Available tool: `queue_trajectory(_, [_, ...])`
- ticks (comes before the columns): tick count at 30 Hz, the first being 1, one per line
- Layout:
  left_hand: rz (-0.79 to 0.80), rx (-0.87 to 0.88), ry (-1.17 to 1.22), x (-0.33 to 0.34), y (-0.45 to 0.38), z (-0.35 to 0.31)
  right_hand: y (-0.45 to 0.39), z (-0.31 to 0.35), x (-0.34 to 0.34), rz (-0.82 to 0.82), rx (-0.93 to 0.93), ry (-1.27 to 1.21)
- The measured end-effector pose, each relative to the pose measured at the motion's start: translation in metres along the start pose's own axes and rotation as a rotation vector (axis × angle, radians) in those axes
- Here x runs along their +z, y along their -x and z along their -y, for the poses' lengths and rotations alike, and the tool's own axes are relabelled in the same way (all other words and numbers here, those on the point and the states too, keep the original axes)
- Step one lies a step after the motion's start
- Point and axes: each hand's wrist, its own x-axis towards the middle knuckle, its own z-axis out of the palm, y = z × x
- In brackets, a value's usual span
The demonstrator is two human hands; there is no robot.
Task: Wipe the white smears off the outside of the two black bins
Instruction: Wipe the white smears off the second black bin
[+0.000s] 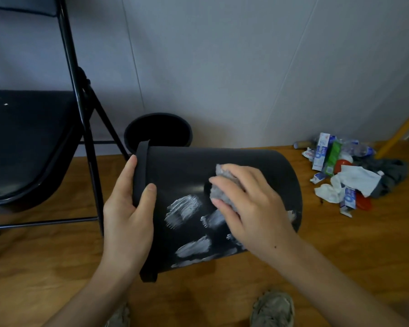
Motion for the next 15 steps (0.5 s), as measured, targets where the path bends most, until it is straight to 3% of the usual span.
queue_trajectory(2, [0.009,0.007,-0.002,-0.003,-0.002,-0.002,-0.004,-0.008,-0.007,0.039,-0.005,0.017])
queue_trajectory(7, [0.007,0.046,0.007,-0.008,-0.005,-0.008,-0.015,-0.029,-0.019,-0.011,0.265,0.056])
queue_trajectory(10, [0.001,0.066,0.012,-0.008,-0.007,-0.012,-0.013,-0.016,-0.017,-0.049,0.207,0.038])
queue_trajectory(13, [0.010,0.072,0.021,-0.009,-0.010,-0.014,-0.005,-0.007,-0.020,-0.037,0.016,0.037])
queue_trajectory(15, [0.017,0.075,0.023,-0.011,-0.012,-0.016,-0.004,-0.018,-0.026,-0.026,0.031,0.053])
